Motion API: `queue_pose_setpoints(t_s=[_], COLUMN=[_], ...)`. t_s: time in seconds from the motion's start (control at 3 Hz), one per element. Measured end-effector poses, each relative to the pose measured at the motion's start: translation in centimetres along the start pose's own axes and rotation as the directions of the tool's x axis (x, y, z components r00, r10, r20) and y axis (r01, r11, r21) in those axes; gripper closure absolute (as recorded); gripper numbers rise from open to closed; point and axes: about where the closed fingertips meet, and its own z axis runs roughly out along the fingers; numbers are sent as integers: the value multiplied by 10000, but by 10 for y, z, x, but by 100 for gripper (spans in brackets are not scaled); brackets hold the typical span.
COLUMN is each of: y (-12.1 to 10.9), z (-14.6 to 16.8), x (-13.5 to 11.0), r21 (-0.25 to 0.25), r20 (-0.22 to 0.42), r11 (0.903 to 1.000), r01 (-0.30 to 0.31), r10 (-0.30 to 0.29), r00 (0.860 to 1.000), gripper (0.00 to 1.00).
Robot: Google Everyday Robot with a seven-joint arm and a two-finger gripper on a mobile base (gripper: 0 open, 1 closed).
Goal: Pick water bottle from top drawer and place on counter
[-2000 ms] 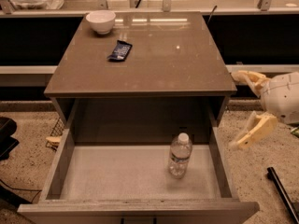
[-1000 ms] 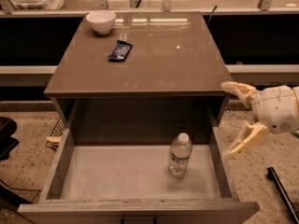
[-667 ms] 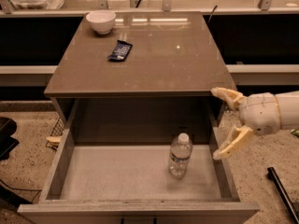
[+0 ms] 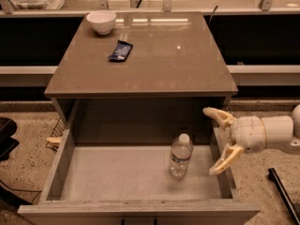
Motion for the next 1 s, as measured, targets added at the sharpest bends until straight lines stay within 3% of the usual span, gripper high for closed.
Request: queue_pose_setpoints(t_s=[0.33, 1.0], y=[15, 28], z=[10, 55], x=[15, 17], r21=[-314, -1203], r20=[475, 1300], r11=[9995, 9916], r01=[75, 479], r10=[-60, -321], r00=[9989, 9910], gripper=[0, 0])
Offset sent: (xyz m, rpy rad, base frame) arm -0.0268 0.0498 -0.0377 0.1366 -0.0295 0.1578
